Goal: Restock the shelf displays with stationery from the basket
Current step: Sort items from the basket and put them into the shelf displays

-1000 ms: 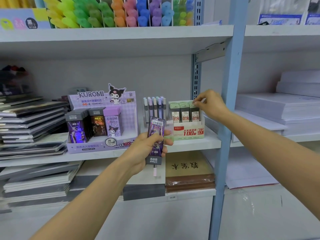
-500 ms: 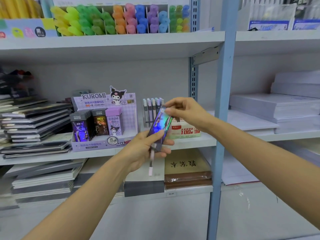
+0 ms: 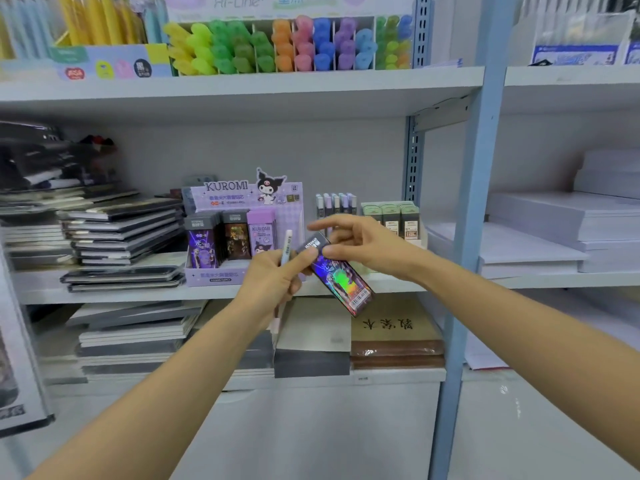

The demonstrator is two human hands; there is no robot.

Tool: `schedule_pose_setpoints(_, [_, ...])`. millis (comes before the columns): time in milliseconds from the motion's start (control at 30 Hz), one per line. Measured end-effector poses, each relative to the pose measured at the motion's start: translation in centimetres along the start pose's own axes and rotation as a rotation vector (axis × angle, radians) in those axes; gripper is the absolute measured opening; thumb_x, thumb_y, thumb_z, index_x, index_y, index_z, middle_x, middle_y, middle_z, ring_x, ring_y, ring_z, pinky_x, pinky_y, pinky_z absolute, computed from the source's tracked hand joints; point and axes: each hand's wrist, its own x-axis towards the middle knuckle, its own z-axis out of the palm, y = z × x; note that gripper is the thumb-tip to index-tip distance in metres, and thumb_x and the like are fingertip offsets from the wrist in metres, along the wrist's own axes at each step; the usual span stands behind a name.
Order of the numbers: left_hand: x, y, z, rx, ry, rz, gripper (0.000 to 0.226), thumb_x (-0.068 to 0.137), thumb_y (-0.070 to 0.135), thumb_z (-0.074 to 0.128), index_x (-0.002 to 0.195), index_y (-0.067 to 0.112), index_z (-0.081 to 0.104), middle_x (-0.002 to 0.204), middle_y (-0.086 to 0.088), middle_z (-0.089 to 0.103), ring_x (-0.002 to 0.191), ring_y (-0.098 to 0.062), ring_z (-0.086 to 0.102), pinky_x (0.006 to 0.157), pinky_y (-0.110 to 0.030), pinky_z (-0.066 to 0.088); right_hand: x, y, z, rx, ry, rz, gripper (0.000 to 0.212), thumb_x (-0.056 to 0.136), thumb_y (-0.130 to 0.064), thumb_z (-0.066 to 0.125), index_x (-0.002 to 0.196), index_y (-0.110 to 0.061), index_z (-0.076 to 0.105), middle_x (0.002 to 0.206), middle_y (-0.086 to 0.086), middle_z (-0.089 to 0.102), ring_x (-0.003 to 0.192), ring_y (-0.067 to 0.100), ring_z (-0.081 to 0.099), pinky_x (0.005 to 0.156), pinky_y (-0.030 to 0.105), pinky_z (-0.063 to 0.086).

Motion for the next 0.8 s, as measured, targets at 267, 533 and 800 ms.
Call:
schedule_pose_setpoints(267, [-0.2,-0.2,-5.0,-0.097,0.070,-0.087,0.028,0.101,0.005,0.033,0.101,0.005,0.062,0.078,-0.005,0.062,0.061,-0.012,0.050,0.054,-0.021,0.041,4.1,-1.7,2.6,0.061,0.398,-0.059,0.023,0.094,-0.011,0.059,0.117,-0.014,0.058,0.100,0.017,0.066,0.088,0.023,0.067,0.069,0.025,0.057])
schedule_pose_setpoints(533, [0.7,-4.2,-11.2,0.149,0.209,0.094,0.024,0.104,0.029,0.040,0.108,0.020,0.062,0.071,-0.002,0.059,0.051,-0.008,0.046,0.050,-0.019,0.040,10.5,-1.6,5.6,0.068,0.532,-0.096,0.020,0.093,0.002,0.056,0.110,-0.006,0.050,0.108,0.023,0.064,0.086,0.026,0.066,0.068,0.032,0.060])
schedule_pose_setpoints(800, [1.9,-5.8,-13.2,0.185,0.190,0.112,0.021,0.104,0.018,0.040,0.117,0.021,0.056,0.072,0.002,0.064,0.058,-0.011,0.048,0.054,-0.022,0.040,13.9,-0.3,9.6,-0.224,0.419,-0.152,0.015,0.094,-0.007,0.059,0.105,-0.013,0.052,0.098,0.002,0.069,0.082,0.018,0.065,0.078,0.038,0.055])
